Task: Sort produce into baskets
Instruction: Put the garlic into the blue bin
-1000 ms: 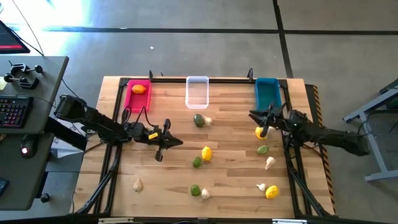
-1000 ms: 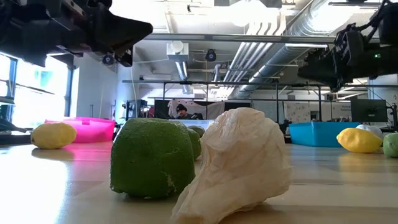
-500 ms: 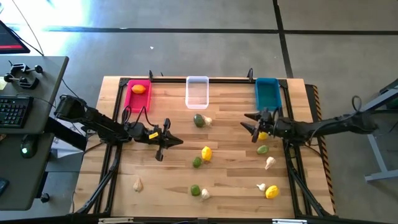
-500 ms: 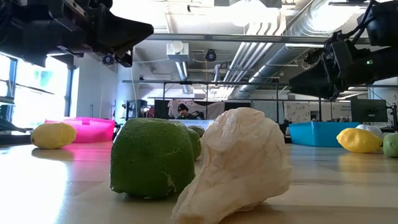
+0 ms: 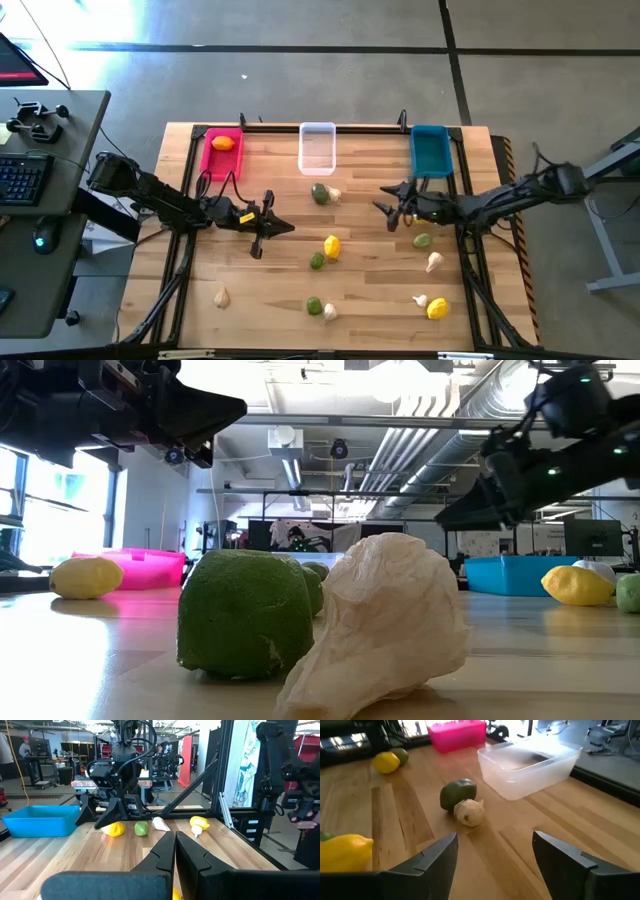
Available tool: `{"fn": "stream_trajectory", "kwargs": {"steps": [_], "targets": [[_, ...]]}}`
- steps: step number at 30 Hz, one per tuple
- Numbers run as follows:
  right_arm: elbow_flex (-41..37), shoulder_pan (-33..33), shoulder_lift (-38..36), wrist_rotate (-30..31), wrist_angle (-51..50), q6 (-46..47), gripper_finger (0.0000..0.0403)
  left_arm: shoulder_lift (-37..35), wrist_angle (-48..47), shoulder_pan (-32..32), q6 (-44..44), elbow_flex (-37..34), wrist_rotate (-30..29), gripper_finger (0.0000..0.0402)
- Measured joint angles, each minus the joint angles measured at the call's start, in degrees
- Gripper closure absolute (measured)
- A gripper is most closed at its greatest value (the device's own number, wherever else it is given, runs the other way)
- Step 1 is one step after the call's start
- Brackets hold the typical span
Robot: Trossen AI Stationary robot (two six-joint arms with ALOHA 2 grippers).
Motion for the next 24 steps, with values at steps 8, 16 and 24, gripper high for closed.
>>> {"fn": "stream_trajectory", "kwargs": {"steps": [8, 16, 24], "targets": [[10.9, -0.2, 15.8, 0.8, 0.0, 1.2, 0.0155, 0.0, 0.0, 0.0, 0.0, 0.0, 0.0, 0.0401], [21.9, -1.0, 31.4, 1.0, -0.1, -1.7, 0.0155, 0.0, -0.3, 0.0, 0.0, 0.0, 0.0, 0.0401], [31.2, -1.7, 39.5, 4.4, -1.9, -9.1, 0.0155, 0.0, -0.4, 0.0, 0.2, 0.0, 0.0, 0.0401]]}}
